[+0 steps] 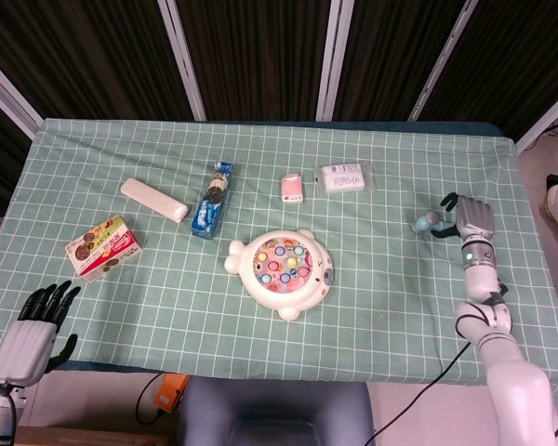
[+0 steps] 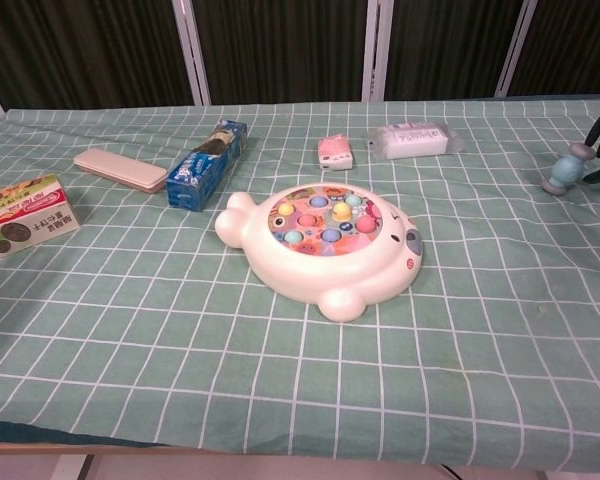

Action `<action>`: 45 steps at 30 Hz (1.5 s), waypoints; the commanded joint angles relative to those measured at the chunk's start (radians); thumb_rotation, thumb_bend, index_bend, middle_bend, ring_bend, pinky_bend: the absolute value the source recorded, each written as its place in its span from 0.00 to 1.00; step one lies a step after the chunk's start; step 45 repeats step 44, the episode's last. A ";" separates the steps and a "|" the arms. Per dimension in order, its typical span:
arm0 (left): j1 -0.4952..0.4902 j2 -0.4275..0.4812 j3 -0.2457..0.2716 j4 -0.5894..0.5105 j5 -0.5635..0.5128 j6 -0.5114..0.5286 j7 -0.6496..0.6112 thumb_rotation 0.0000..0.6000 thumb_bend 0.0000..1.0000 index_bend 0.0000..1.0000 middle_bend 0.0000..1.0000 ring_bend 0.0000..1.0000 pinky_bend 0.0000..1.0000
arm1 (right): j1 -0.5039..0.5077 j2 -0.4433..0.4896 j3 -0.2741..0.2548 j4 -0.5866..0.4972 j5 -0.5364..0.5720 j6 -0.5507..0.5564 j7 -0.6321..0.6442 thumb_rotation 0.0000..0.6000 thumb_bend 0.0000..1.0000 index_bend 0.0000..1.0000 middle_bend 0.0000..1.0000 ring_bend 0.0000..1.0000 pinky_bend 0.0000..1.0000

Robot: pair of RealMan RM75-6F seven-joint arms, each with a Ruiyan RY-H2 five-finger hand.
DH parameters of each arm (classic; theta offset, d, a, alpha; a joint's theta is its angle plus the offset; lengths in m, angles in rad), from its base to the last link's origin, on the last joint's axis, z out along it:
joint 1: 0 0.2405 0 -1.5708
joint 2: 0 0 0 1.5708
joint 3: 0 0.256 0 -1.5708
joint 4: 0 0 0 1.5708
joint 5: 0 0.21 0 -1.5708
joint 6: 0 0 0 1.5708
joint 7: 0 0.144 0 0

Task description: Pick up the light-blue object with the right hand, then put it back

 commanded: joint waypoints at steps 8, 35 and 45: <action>0.015 0.010 0.015 -0.001 0.042 0.036 -0.025 1.00 0.42 0.00 0.04 0.01 0.10 | -0.066 0.122 -0.070 -0.261 -0.092 0.161 0.050 0.86 0.05 0.26 0.30 0.32 0.55; 0.042 0.032 0.013 0.037 0.106 0.127 -0.142 1.00 0.41 0.00 0.00 0.00 0.08 | -0.661 0.597 -0.361 -1.490 -0.303 1.057 -0.790 1.00 0.03 0.00 0.00 0.00 0.00; 0.051 0.020 0.017 0.029 0.122 0.137 -0.095 1.00 0.41 0.00 0.00 0.00 0.06 | -0.651 0.614 -0.343 -1.501 -0.258 0.980 -0.783 1.00 0.03 0.00 0.00 0.00 0.00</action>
